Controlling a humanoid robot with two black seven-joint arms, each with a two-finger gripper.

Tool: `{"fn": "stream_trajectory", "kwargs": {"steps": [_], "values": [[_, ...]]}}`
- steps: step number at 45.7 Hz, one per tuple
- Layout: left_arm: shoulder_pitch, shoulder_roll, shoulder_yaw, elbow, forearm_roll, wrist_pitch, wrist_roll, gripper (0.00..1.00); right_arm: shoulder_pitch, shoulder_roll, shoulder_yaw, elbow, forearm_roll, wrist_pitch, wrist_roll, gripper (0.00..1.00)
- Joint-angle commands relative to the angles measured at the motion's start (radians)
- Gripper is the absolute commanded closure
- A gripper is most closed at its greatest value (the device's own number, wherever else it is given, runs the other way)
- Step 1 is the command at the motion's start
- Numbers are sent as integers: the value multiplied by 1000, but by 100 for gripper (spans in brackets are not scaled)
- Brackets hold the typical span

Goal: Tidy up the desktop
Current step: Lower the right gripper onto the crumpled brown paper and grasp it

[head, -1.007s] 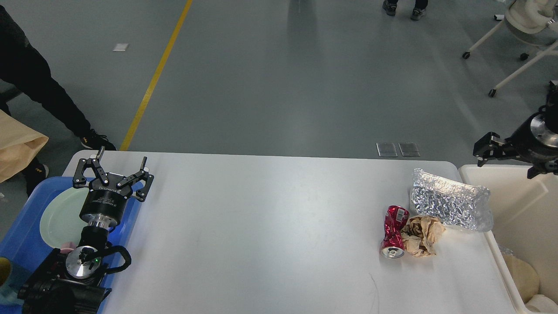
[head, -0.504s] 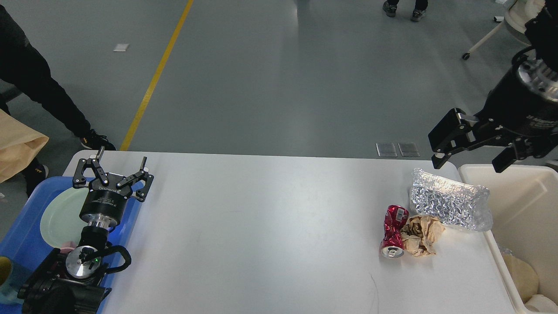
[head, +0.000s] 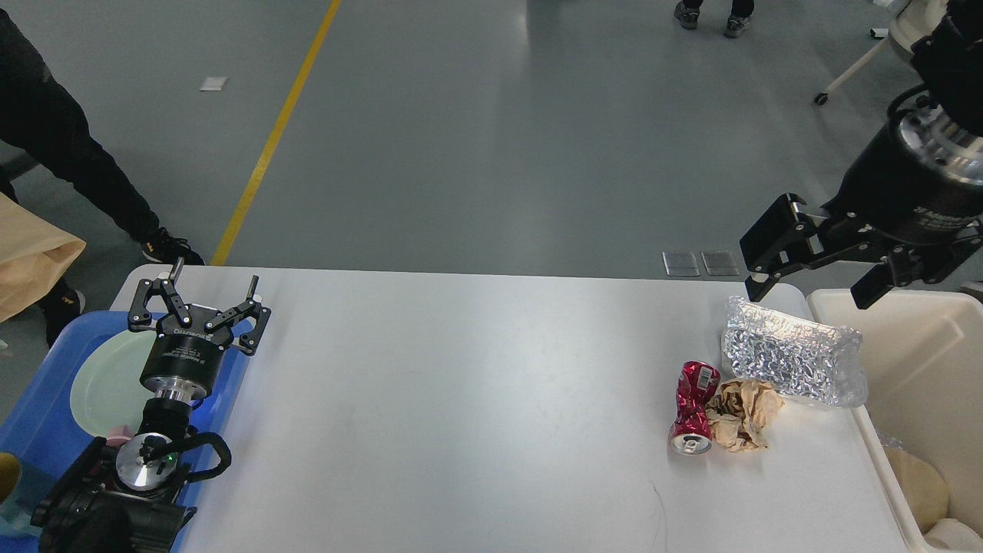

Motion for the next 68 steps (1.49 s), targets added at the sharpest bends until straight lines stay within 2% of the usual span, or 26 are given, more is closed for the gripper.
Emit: {"fn": "stream_trajectory", "kwargs": {"steps": [1, 8, 14, 18, 26, 34, 39, 49, 59, 65, 68], "values": [[0, 0, 0, 0, 0, 0, 1, 4, -90, 7, 10, -4, 0, -75, -1, 0], [0, 0, 0, 0, 0, 0, 1, 4, -265, 18, 15, -21, -4, -243, -2, 0], [0, 0, 0, 0, 0, 0, 1, 4, -457, 24, 17, -95, 2, -427, -4, 0], [0, 0, 0, 0, 0, 0, 1, 4, -597, 27, 36, -171, 4, -498, -4, 0], [0, 0, 0, 0, 0, 0, 1, 4, -864, 29, 147, -360, 2, -521, -4, 0], [0, 0, 0, 0, 0, 0, 0, 4, -1055, 59, 227, -548, 4, -526, -4, 0], [0, 0, 0, 0, 0, 0, 1, 4, -1135, 73, 277, -610, 2, -527, -4, 0], [0, 0, 0, 0, 0, 0, 1, 4, -1218, 108, 303, -667, 2, -532, -4, 0], [0, 0, 0, 0, 0, 0, 1, 4, -1243, 112, 303, -675, 4, -599, -4, 0], [0, 0, 0, 0, 0, 0, 1, 4, -1253, 113, 305, -675, 4, -606, -4, 0], [0, 0, 0, 0, 0, 0, 1, 4, -1264, 119, 308, -675, 11, -609, -4, 4]]}}
